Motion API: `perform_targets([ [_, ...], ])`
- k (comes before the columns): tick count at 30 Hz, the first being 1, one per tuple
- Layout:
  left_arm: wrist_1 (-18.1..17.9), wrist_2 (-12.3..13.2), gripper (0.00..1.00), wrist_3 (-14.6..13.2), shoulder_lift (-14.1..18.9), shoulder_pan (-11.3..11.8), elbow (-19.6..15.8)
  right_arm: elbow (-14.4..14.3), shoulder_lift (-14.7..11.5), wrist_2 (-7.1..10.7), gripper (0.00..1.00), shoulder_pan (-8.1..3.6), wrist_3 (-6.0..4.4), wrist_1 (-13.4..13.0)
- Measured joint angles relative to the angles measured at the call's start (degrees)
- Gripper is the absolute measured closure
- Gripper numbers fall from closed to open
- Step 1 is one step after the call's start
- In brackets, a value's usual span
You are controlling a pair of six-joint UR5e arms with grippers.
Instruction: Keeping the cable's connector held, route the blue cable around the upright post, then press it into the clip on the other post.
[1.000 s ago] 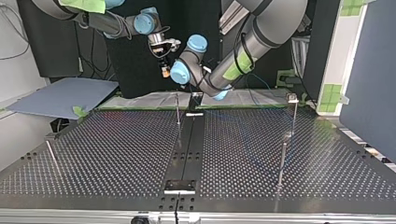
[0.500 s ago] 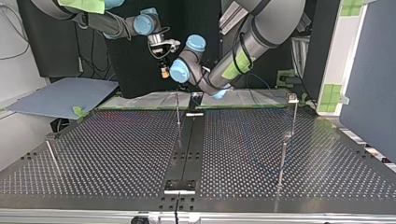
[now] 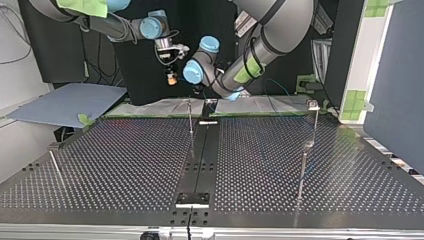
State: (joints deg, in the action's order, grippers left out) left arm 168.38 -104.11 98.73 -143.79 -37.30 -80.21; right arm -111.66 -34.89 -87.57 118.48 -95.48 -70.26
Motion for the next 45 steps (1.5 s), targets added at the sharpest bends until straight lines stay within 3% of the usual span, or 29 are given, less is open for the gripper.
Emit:
perform_targets([
  [14,-7.12,-1.89,1.00,1.82,-0.03,0.00,0.01,2.03,-0.13,0.37,1.00,-1.35,0.29,0.53],
  [23,-7.77,-2.45,1.00,1.97,-0.02,-0.10,0.00,3.52,-0.14,2.01,1.00,-1.47,0.68,-0.02],
  [36,-9.15,-2.70,1.00,2.69,-0.02,0.34,0.00,5.88,-0.31,3.02,1.00,-2.09,0.87,0.84],
  [45,-9.70,-6.23,1.00,2.23,-0.03,0.69,0.01,6.68,-0.69,3.14,1.00,-3.62,1.04,3.54],
])
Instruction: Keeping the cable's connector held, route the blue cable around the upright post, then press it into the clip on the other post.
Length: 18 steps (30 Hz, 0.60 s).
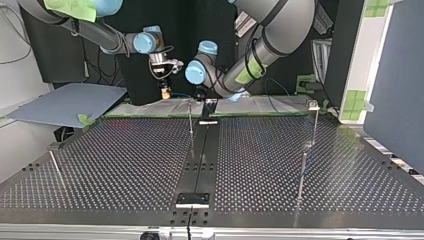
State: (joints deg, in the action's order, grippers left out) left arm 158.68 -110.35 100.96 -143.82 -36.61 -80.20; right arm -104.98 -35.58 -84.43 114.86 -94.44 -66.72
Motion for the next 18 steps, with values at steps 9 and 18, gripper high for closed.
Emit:
perform_targets([
  [9,0.18,-0.38,1.00,0.49,0.02,0.94,0.01,0.70,-2.00,0.17,1.00,-1.98,0.14,5.15],
  [18,1.08,0.53,1.00,-0.38,0.01,1.75,0.00,0.77,-5.41,0.20,1.00,-4.08,2.06,10.44],
])
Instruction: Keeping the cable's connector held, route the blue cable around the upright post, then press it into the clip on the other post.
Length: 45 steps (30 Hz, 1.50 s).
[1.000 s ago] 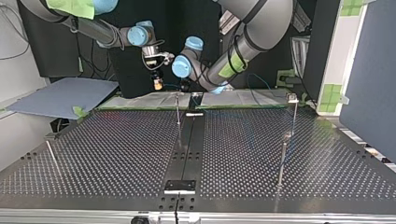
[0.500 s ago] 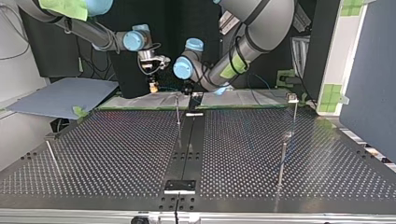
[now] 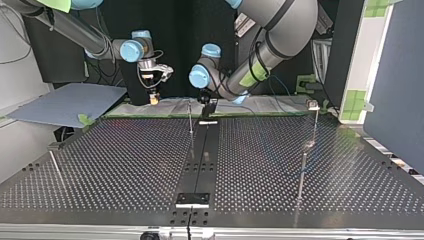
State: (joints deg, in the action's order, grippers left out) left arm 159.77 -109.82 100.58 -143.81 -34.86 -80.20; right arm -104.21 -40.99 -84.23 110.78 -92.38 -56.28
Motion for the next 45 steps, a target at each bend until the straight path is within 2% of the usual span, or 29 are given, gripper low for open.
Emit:
perform_targets([
  [6,0.66,0.65,1.00,-0.30,-0.24,0.37,-0.01,0.00,-0.18,0.01,1.00,-1.07,0.76,2.06],
  [11,0.57,3.05,1.00,-1.16,-1.12,0.68,-0.01,-0.01,-0.19,0.01,1.00,-1.74,1.10,2.40],
  [19,-1.21,7.05,1.00,-1.74,-1.31,0.88,0.00,-0.02,-0.10,0.14,1.00,-2.51,1.45,1.20],
  [24,-2.42,9.00,1.00,-1.31,-1.35,1.41,-0.01,-0.03,-0.04,1.57,1.00,-2.72,1.48,-0.27],
  [32,-3.56,10.50,1.00,-0.82,-1.34,2.82,0.00,0.06,0.69,2.54,1.00,-3.03,1.18,-2.30],
  [45,-5.14,12.22,1.00,0.52,-1.39,4.71,0.01,1.54,1.12,2.81,1.00,-3.81,0.26,-2.77],
])
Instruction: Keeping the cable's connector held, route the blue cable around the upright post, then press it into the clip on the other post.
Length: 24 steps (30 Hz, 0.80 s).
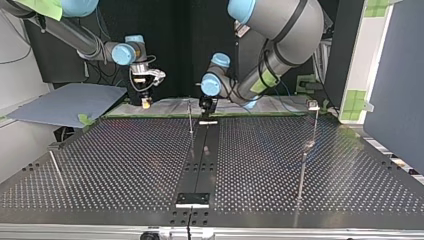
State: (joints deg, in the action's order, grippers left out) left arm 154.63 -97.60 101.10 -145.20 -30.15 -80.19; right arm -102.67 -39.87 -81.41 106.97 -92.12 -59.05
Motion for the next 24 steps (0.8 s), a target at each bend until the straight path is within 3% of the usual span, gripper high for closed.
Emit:
perform_targets([
  [9,-1.76,1.29,1.00,2.56,-0.82,0.56,-0.01,0.31,0.15,0.80,1.00,-0.07,0.30,0.04],
  [14,-1.03,1.38,1.00,1.14,-0.89,0.65,-0.01,0.38,0.16,1.10,1.00,0.28,0.91,0.17],
  [24,2.65,1.51,1.00,-2.10,-0.90,0.74,-0.02,0.42,0.12,1.44,1.00,1.37,3.41,1.93],
])
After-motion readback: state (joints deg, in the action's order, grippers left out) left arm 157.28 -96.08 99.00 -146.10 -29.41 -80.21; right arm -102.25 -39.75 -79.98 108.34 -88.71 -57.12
